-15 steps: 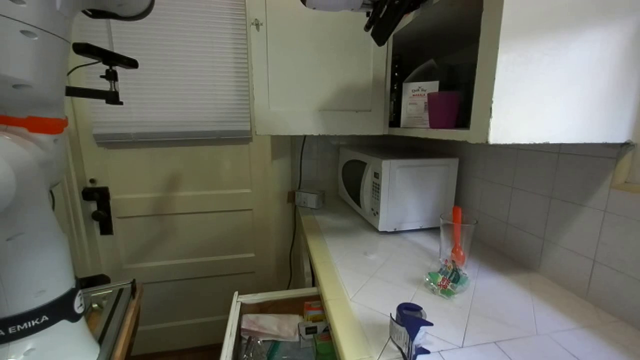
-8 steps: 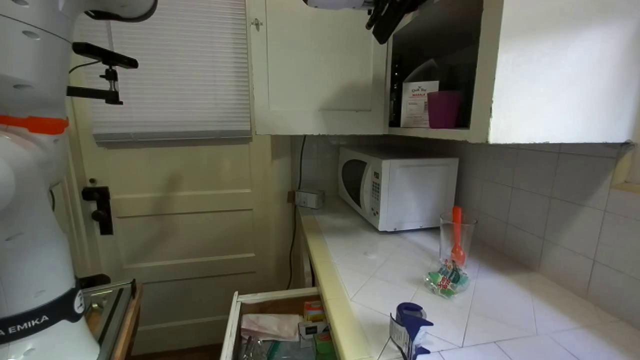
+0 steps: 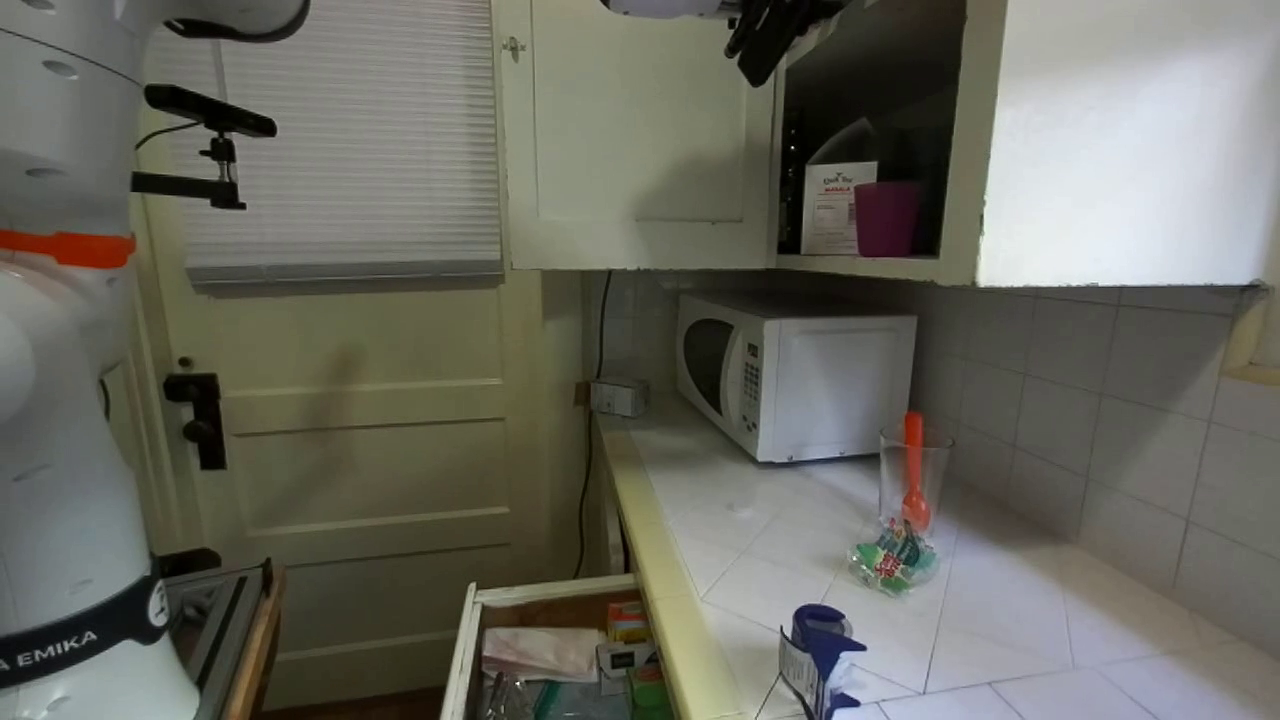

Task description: Put the masking tape inside the middle shelf of the cabinet on the right

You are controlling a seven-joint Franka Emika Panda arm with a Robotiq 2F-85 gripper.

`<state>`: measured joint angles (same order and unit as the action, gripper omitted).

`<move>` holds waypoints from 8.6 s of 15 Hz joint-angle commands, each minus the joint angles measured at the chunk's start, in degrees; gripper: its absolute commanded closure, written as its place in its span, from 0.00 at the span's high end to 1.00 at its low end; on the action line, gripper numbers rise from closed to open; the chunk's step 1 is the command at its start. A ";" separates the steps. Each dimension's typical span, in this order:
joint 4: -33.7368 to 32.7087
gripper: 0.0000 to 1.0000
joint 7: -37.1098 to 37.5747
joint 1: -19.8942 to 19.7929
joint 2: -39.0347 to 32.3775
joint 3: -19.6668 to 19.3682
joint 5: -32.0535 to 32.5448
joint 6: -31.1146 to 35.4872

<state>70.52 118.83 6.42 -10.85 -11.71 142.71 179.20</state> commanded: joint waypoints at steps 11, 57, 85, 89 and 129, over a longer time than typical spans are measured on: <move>8.29 0.27 -6.00 2.84 2.40 -2.77 -2.28 -3.26; -3.81 0.49 8.37 -3.11 -5.02 4.40 1.05 -3.67; 11.23 1.00 5.36 -1.17 3.05 3.57 -11.03 -10.22; 11.65 1.00 4.07 -0.91 3.28 3.55 -11.50 -10.46; 16.98 0.05 -7.05 2.10 13.27 2.98 1.21 -13.67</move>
<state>91.61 106.13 8.81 3.10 -7.78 138.04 160.09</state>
